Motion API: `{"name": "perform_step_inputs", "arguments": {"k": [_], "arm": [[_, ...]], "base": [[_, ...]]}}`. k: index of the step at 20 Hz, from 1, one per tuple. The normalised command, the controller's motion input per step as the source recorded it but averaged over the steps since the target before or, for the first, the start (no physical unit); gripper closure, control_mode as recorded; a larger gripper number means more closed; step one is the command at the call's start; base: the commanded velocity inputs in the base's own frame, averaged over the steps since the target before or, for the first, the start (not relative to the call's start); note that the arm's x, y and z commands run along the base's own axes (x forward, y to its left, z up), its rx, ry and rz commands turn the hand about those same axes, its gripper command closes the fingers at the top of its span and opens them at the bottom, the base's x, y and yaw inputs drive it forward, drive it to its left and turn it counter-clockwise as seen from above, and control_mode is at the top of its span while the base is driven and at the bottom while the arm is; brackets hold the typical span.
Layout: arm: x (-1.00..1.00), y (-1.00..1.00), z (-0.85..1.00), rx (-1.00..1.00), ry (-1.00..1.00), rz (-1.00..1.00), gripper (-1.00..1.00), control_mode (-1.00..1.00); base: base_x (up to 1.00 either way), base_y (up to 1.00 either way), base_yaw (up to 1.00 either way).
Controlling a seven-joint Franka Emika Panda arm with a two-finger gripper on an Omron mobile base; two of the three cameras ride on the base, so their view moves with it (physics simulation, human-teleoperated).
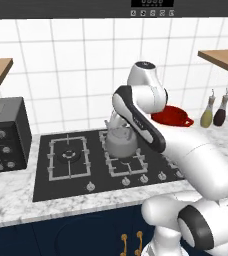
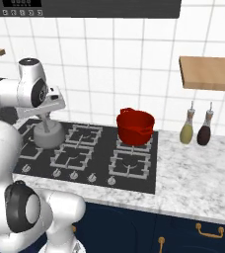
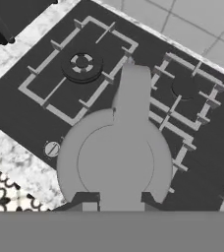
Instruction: Pick the kettle from the counter and place it on a stove burner. Then turn the burner on.
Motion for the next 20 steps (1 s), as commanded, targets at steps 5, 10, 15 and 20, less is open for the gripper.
{"name": "perform_step_inputs", "arguments": {"k": [5, 10, 15, 20], "arm": [[0.38, 0.40, -0.31, 0.00, 0.06, 0.12, 1.00, -1.00], [0.13, 0.41, -0.24, 0.00, 0.00, 0.11, 1.00, -1.00], [0.32, 0.38, -0.15, 0.03, 0.00, 0.09, 1.00, -1.00], [0.47, 0.53, 0.00, 0.00, 0.00, 0.01, 1.00, -1.00]], "base": [[0.00, 0.00, 0.00], [0.00, 0.00, 0.00], [0.00, 0.00, 0.00], [0.00, 0.00, 0.00]]}}
